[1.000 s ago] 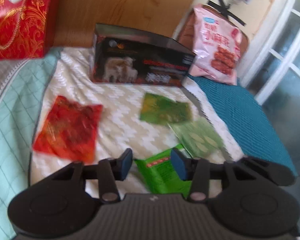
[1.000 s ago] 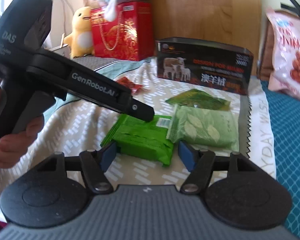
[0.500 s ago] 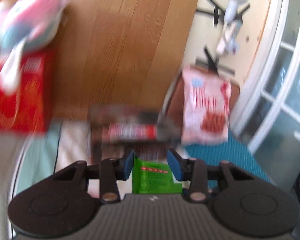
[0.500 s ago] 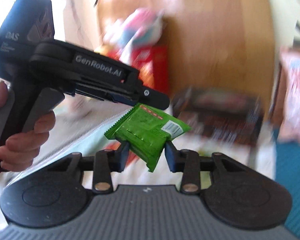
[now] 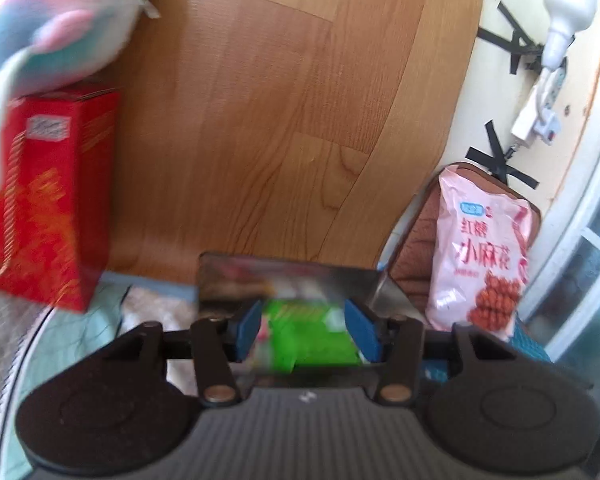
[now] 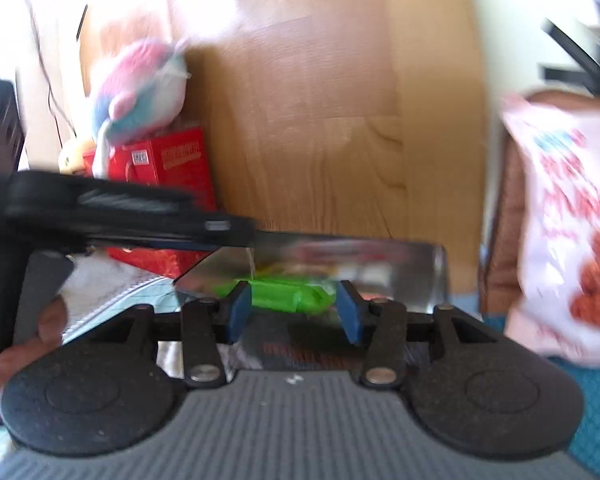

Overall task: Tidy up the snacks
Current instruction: 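Carry the bright green pack into the black box and release it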

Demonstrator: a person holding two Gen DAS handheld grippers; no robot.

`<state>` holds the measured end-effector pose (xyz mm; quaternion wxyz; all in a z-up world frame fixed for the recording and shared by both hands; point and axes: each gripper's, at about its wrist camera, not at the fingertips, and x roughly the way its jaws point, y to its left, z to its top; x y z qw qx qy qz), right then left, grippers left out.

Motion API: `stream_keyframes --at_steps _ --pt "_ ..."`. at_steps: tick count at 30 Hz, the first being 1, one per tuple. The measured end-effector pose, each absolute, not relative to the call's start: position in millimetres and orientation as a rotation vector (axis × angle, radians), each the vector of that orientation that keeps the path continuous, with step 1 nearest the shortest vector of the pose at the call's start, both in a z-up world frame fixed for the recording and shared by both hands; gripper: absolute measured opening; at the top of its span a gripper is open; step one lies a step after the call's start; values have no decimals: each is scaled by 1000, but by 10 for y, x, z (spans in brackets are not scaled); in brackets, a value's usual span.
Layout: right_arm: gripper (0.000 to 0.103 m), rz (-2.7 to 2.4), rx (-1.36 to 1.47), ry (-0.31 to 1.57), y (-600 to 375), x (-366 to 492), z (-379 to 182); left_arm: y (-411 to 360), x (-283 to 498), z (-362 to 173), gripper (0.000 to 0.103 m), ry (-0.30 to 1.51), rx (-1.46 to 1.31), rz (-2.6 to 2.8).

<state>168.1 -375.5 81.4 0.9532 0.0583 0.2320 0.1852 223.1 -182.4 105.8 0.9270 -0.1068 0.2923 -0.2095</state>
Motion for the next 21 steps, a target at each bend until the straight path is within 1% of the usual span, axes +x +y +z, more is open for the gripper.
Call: stream_keyframes --at_steps 2,5,8,10,12,14,15,17,19,21 --pt "50 387 185 521 -3945 1505 735 -1646 2061 1016 47 636 -252 -424" --pt "49 357 235 611 -4148 1195 560 -1540 1839 859 46 737 -334 -483" --pt "49 337 313 672 -4254 908 402 -1702 1615 621 46 831 -364 -548" --pt "48 331 324 692 -4242 793 315 -1872 1511 461 46 878 -348 -585" --pt "44 340 331 702 -4159 731 287 -1996 1452 330 46 914 -318 -570" --pt "41 369 346 710 -4068 671 255 -2009 1358 287 43 900 -307 -562" --pt "41 379 339 714 -3994 645 261 -1989 1295 282 39 907 -301 -565" --pt "41 413 315 722 -3848 571 288 -1893 1174 281 38 928 -338 -595" --pt "41 456 274 721 -3707 448 327 -1770 967 298 40 923 -336 -590" --pt "41 506 215 721 -3558 348 371 -1678 786 327 47 912 -302 -593"
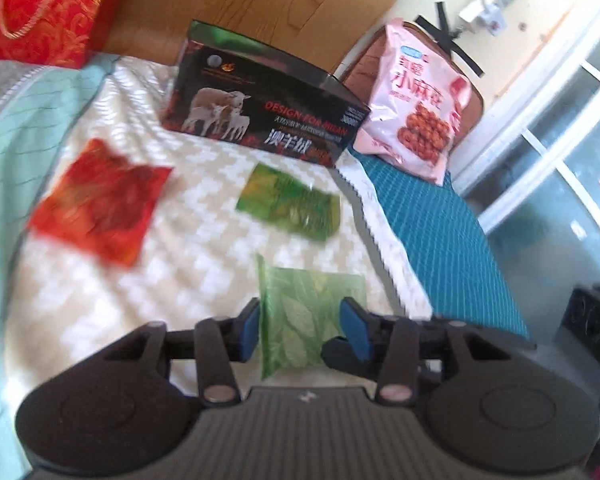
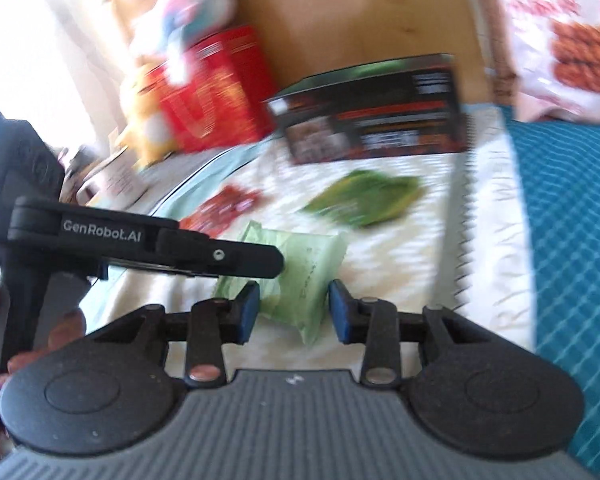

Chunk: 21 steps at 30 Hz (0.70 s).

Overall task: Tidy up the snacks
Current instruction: 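Carry the bright green pack into the black box and release it, then grasp the red snack bag with the left tool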

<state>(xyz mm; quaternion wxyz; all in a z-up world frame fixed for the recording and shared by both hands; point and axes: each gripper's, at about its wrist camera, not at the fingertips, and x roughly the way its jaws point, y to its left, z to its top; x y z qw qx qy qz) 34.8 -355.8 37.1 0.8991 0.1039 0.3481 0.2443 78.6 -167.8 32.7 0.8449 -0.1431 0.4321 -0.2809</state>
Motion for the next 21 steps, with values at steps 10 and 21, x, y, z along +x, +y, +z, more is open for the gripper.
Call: stream_keyframes --at_steps 10,21 --pt "43 638 290 679 -3252 843 720 -528 1037 626 56 751 -436 -341" --pt "37 621 680 1006 -2999 1917 37 -395 1483 144 55 829 -575 -398"
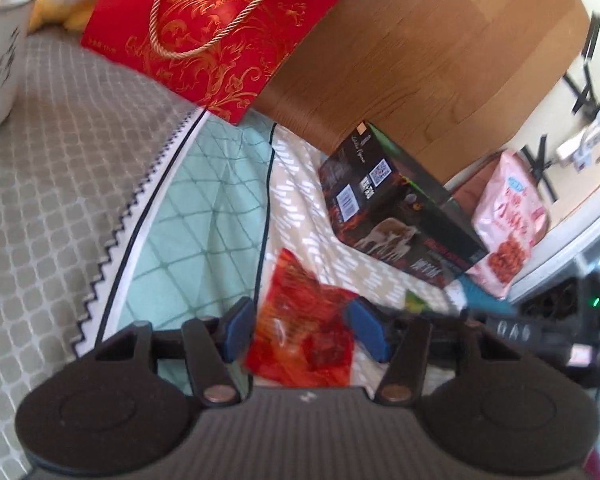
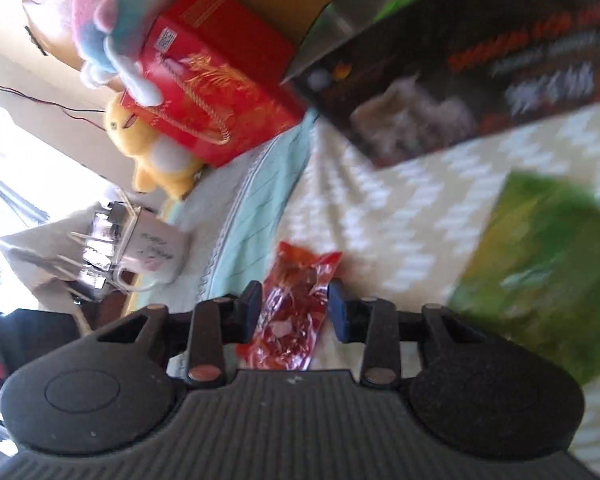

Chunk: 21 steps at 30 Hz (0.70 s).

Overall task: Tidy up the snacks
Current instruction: 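Grasp the red snack bag with the left tool, then lower the red bag into the black box and open the left tool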

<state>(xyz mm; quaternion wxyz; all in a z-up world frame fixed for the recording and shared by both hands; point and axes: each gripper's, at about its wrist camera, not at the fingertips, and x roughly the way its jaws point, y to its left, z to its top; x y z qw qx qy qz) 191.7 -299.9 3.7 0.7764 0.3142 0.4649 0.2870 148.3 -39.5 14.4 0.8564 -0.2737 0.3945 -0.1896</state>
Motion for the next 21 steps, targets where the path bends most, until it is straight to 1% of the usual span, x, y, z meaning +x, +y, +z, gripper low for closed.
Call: stream_keyframes --at_steps 1,2,3,4,5,8,10,12,17,19,21 --pt "37 634 676 1008 -2978 1840 60 -334 1451 118 53 826 -609 -412" --pt "28 659 682 1034 -2942 1783 48 -289 1414 84 46 834 -645 -431" --pt "20 701 701 1062 -2903 1737 20 -260 1362 41 37 841 -673 -442" --pt "17 731 707 1092 -2846 1685 -18 -246 1311 13 32 838 -682 -439" --pt "12 741 688 1102 -2781 1634 -25 -246 1268 -1 29 833 -683 -429" --pt "12 759 674 1075 -2748 1530 52 -254 1224 108 29 819 -703 -415" --pt "12 771 732 1050 -2823 1553 111 -304 1269 300 29 789 -688 -435" --pt "12 789 768 987 -2940 1591 283 -422 1368 541 29 743 -646 -467" --pt "11 748 739 790 -3301 1893 802 -912 1982 1056 31 656 -569 -507" --pt "11 690 688 733 -3422 2094 940 -1141 2284 1099 32 640 -539 -491" --pt "11 624 649 722 -3485 2353 964 -1339 2535 1039 33 660 -516 -441"
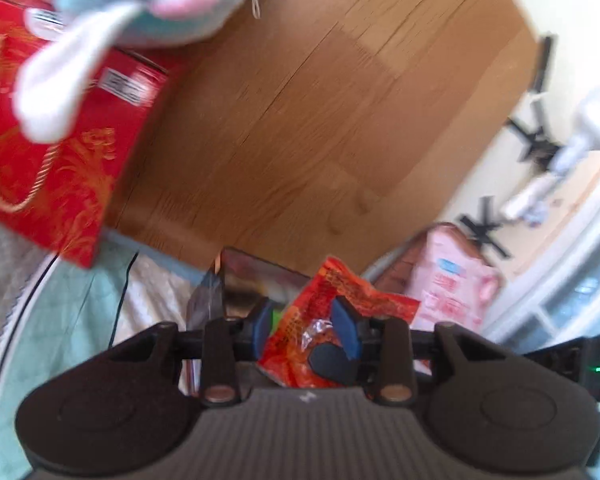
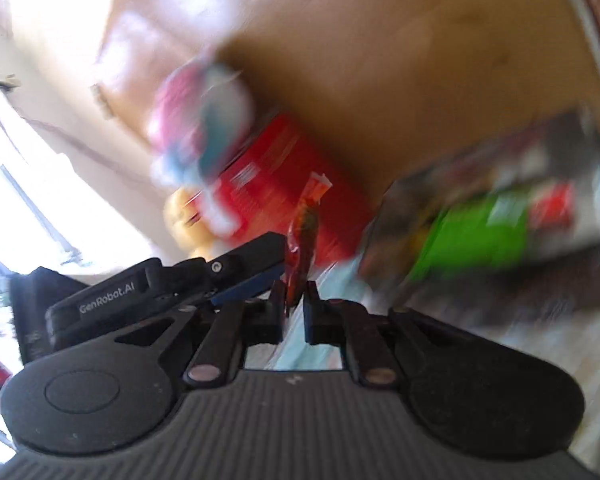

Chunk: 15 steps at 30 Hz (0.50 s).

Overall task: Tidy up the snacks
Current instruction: 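Lower the red bag into the black box and open the left tool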

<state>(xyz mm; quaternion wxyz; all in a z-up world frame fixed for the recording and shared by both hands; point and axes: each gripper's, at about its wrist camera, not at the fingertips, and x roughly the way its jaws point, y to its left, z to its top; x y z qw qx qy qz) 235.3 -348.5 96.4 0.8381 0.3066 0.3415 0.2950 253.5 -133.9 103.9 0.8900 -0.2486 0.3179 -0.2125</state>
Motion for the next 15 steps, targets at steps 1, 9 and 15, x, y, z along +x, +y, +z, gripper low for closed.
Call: stream_keyframes --at_steps 1,9,15 --pt "12 593 630 736 -3500 2487 931 -1412 2645 979 32 685 -513 -418" --pt "21 510 398 799 -3374 2855 686 -1391 2709 743 37 724 -553 -372" --pt "32 503 410 716 -3693 2429 809 -1301 2261 877 45 662 -477 -326"
